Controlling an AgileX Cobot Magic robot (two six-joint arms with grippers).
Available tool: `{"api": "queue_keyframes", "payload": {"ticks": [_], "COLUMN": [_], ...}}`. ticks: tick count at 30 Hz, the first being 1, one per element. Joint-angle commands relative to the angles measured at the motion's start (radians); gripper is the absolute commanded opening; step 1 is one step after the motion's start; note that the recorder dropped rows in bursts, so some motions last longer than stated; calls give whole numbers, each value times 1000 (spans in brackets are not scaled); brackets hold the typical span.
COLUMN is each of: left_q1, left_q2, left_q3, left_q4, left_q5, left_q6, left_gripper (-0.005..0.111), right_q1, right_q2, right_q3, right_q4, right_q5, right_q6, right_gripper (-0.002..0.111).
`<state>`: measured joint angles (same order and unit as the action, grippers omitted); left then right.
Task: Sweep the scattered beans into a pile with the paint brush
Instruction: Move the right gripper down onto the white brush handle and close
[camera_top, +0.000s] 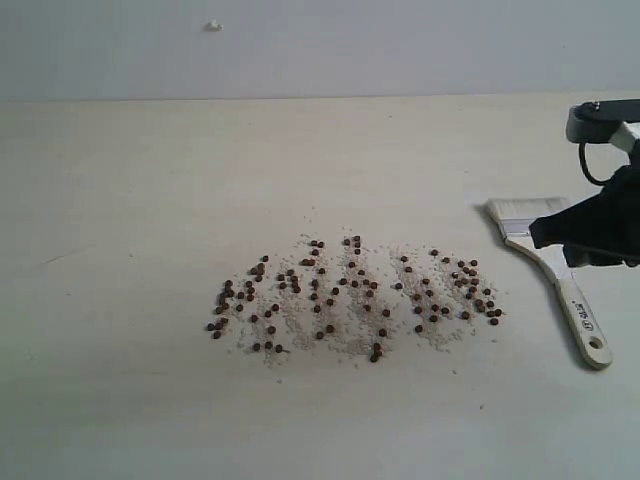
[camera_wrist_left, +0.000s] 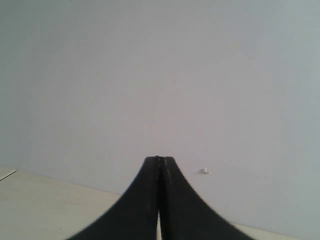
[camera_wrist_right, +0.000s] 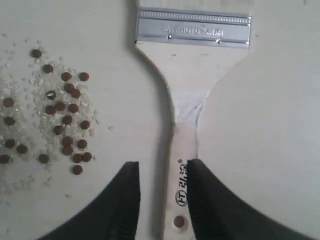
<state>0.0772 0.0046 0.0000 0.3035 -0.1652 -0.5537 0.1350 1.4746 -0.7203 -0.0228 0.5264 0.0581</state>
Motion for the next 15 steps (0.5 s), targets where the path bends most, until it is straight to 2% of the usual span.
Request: {"api": "queue_keyframes", "payload": {"ticks": [1,4,7,15], "left_q1": [2,2,2,2], "left_q2": [-3,-3,-3,-3], "left_q3": [0,0,0,0], "left_q4": [-4,-4,-4,-4], "left_q5": [2,2,2,2], "left_q6": [1,1,1,1], "left_gripper": [0,0,0,0], "right_q1": [-3,-3,-3,-39], "right_q2": [59,134,212,307], "right_q3": [-37,-82,-121,-137], "right_q4": [-38,-38,-46,-121], "right_q5": [11,61,83,-11], "right_q6": [-3,6,9,83], "right_gripper": [43,50,50,50]}}
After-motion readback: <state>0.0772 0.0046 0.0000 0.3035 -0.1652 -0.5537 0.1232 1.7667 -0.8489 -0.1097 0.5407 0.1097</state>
